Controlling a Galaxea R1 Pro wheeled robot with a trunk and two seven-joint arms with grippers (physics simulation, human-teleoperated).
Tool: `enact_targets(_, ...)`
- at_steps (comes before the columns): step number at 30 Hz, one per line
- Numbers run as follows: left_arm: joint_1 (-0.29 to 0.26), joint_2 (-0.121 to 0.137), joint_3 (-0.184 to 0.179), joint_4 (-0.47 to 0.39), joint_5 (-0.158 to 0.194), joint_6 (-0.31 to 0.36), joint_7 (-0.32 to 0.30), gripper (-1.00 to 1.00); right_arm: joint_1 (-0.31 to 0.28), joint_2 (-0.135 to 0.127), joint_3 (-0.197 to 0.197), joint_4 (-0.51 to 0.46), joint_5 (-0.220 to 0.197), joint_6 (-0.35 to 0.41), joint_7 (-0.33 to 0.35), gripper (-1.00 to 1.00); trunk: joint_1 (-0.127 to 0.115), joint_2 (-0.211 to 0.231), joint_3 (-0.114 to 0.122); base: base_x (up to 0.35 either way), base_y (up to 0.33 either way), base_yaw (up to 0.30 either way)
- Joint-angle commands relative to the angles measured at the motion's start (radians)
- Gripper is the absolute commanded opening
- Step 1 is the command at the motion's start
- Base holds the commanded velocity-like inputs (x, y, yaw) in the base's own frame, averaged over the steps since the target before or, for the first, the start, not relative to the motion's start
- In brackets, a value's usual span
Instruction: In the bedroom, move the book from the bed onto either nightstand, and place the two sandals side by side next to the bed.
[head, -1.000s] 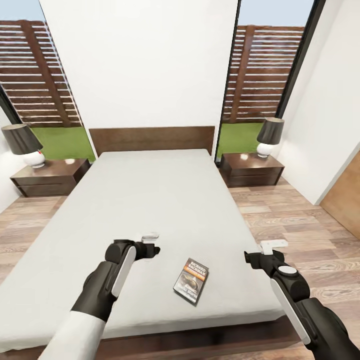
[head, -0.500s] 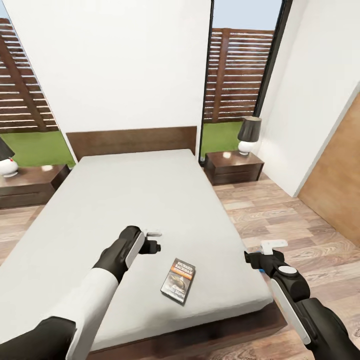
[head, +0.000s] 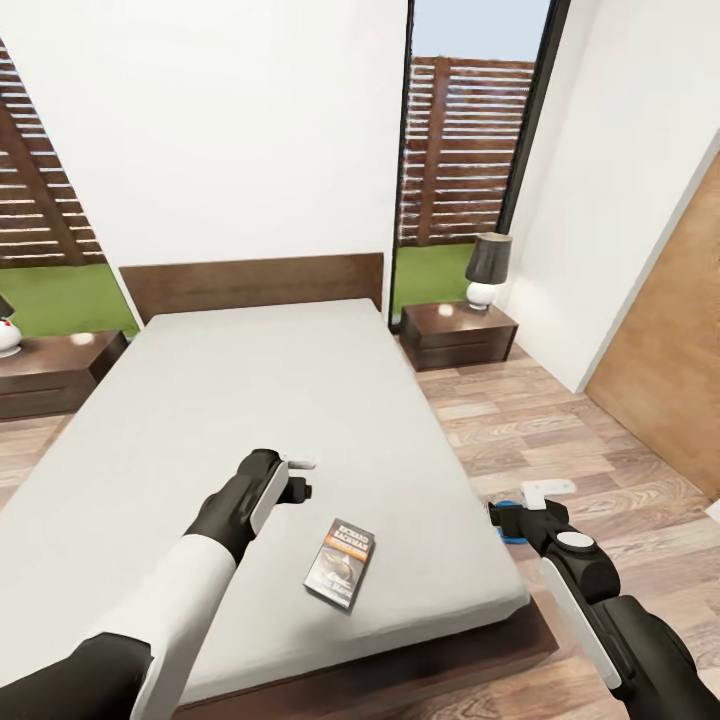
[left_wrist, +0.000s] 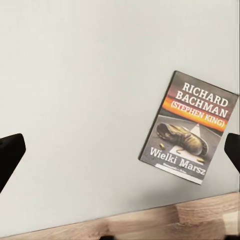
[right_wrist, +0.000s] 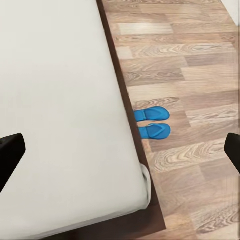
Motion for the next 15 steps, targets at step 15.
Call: enact_targets(15,-0.001,0.0,-0.004,-0.005,0.011,0.004,0.02,1.0,-0.001,-0.001,0.003,-0.009,-0.01,0.006,-0.01,1.0,0.0,-0.001,-0.004,0.001,-0.118,0.0)
